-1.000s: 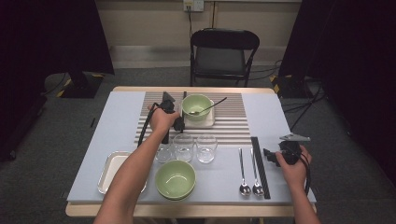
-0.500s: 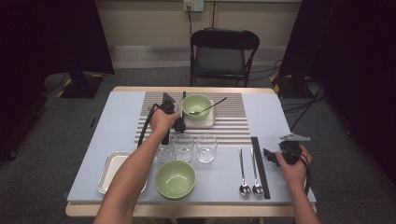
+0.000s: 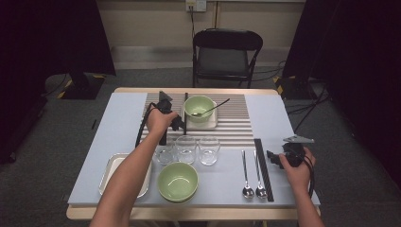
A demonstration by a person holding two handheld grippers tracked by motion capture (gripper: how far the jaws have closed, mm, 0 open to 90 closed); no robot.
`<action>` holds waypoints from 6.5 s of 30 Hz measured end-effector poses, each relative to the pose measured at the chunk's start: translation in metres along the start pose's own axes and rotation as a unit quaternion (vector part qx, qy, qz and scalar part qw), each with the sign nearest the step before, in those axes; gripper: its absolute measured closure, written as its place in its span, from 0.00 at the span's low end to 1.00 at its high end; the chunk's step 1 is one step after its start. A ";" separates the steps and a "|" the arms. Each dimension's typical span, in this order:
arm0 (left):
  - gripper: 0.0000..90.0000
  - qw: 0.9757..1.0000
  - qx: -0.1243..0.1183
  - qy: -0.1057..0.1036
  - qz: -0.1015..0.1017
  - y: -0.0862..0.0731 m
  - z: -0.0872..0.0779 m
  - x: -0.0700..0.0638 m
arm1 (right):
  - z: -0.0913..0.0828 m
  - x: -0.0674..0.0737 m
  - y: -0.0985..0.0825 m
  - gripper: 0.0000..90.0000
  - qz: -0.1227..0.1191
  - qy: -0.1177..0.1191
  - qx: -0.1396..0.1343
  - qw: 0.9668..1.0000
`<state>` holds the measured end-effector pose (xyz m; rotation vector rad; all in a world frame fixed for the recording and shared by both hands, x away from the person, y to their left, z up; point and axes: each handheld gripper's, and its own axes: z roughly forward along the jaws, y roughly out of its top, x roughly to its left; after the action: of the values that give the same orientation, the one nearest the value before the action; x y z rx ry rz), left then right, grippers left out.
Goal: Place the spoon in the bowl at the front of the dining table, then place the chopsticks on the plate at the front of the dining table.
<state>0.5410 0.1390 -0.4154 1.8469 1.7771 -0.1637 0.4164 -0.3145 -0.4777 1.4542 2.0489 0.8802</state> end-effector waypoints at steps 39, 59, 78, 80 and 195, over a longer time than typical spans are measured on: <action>0.40 0.997 -0.065 -0.006 0.039 -0.014 -0.059 0.028 | 0.000 0.000 0.000 0.22 0.000 0.000 0.000 1.000; 0.38 0.997 -0.069 -0.013 0.040 -0.019 -0.067 0.032 | 0.000 0.000 0.000 0.23 -0.002 -0.001 -0.001 1.000; 0.38 0.996 -0.075 -0.012 0.041 -0.026 -0.081 0.040 | 0.000 0.000 0.000 0.22 -0.002 -0.001 0.000 1.000; 0.38 0.996 -0.076 -0.014 0.039 -0.027 -0.082 0.040 | 0.000 0.000 0.000 0.23 -0.002 -0.001 0.000 1.000; 0.36 0.995 -0.061 -0.021 0.078 -0.062 -0.091 0.045 | 0.000 0.000 0.000 0.22 0.000 0.001 0.000 1.000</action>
<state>0.4610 0.2185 -0.3796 1.8698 1.5714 -0.0335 0.4165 -0.3149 -0.4780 1.4539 2.0501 0.8827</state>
